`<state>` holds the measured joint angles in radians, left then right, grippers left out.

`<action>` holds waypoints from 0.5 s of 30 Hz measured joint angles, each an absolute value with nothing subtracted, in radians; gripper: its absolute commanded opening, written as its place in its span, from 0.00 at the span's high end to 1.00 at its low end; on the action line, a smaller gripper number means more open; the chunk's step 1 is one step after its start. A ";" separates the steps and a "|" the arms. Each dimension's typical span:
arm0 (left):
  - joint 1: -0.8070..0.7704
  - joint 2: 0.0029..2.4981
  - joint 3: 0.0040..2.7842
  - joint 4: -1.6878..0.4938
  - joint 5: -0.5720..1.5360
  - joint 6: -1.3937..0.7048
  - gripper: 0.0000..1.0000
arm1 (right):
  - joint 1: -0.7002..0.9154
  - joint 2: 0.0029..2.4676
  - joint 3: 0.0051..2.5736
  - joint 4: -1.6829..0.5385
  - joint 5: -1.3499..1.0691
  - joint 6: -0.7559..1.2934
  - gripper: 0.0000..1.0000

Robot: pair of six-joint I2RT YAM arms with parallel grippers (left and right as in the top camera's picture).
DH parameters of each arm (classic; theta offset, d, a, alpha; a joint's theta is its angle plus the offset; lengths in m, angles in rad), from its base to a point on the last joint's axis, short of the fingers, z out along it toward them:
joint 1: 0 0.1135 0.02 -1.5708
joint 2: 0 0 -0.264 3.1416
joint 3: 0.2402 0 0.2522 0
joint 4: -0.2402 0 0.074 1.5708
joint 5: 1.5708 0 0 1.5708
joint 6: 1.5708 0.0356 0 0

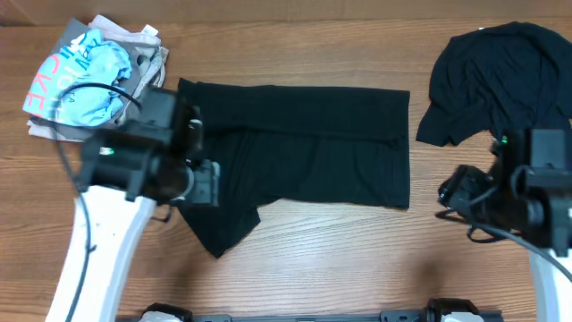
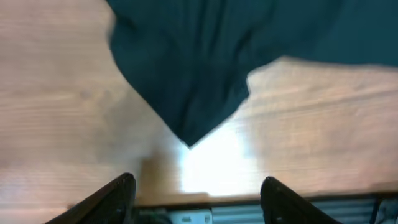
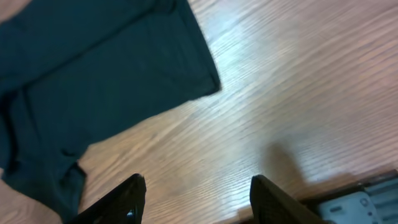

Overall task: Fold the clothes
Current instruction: 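Grasp the t-shirt's bottom corners with the left and right grippers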

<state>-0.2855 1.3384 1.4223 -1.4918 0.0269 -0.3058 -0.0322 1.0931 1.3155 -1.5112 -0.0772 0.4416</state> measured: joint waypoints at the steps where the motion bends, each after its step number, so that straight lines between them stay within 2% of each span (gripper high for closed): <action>1: -0.317 1.336 1.353 -1.468 0.034 -0.332 0.36 | -0.032 1.099 1.285 -1.480 -0.088 0.433 0.41; 6: -0.424 1.343 1.034 -1.320 0.056 -0.524 0.47 | -0.032 1.155 1.208 -1.394 -0.132 0.389 0.41; 11: -0.424 1.341 0.844 -1.185 0.065 -0.685 0.51 | -0.032 1.190 1.200 -1.366 -0.146 0.355 0.41; 12: -0.424 1.341 0.818 -1.155 0.068 -0.707 0.53 | -0.032 1.193 1.200 -1.362 -0.148 0.349 0.41; 13: -0.424 1.341 0.792 -1.110 0.068 -0.721 0.60 | -0.032 1.194 1.200 -1.357 -0.149 0.343 0.41; 15: -0.424 1.341 0.738 -0.992 0.064 -0.754 0.65 | -0.032 1.194 1.200 -1.353 -0.150 0.333 0.41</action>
<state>-0.4240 1.3407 0.7380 -0.9916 0.0643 -0.7544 -0.0322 1.1942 1.1995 -1.3525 -0.1505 0.3328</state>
